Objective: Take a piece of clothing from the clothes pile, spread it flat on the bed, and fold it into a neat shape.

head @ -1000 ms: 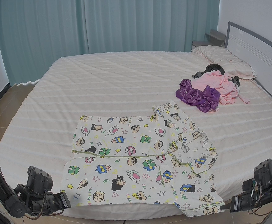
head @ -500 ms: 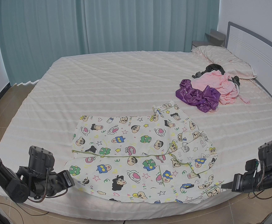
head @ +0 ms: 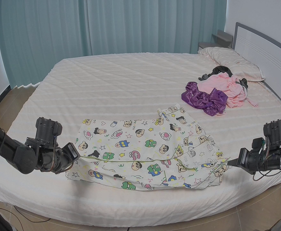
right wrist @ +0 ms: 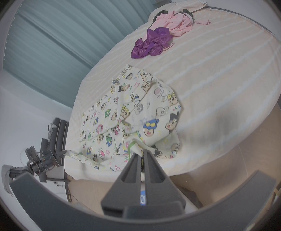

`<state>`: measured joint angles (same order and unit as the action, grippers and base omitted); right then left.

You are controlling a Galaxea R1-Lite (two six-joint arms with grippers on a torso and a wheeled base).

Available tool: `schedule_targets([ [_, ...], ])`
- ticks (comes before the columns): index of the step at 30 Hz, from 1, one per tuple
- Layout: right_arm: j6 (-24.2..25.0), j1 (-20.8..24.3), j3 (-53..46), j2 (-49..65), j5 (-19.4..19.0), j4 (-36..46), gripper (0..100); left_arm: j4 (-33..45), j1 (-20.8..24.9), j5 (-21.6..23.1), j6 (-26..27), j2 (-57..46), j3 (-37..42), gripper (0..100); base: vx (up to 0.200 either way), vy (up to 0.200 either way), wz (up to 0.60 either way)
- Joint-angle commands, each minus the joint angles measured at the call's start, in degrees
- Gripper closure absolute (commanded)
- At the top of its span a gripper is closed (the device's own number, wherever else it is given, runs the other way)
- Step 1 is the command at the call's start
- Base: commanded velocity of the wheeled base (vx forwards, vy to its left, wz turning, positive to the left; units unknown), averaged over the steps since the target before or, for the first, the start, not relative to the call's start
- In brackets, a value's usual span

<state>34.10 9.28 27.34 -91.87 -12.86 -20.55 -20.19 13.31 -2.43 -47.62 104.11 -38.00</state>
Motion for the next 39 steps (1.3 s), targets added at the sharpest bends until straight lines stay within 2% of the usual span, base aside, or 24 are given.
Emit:
schedule_targets([
  [1, 2.2, -1.1, 5.62, -6.13, 0.03, -0.36, 100, 0.5, -1.8, 0.05, -1.43, 7.25, -5.95, 100, 0.0, 0.0, 0.0],
  [7, 4.66, -1.19, 10.45, -10.61, 0.56, -0.72, 100, 1.12, -3.03, 0.05, -3.27, 12.61, -11.31, 100, 0.0, 0.0, 0.0],
  [15, 9.41, -1.19, 16.16, -15.27, 2.14, -1.6, 100, 7.27, -3.56, 0.23, -7.23, 16.3, -20.54, 100, 0.0, 0.0, 0.0],
  [21, 11.78, -1.19, 16.51, -18.35, 3.37, -6.17, 100, 7.36, -3.73, 0.58, -7.75, 19.12, -23.35, 100, 0.0, 0.0, 0.0],
  [26, 13.45, -1.19, 16.51, -21.07, 3.63, -10.91, 100, 7.36, -4.26, 0.67, -10.39, 21.93, -25.9, 100, 0.0, 0.0, 0.0],
  [39, 15.65, -0.75, 17.04, -26.17, 3.54, -16.62, 100, 7.44, -4.79, 1.72, -11.97, 24.3, -28.45, 100, 0.0, 0.0, 0.0],
])
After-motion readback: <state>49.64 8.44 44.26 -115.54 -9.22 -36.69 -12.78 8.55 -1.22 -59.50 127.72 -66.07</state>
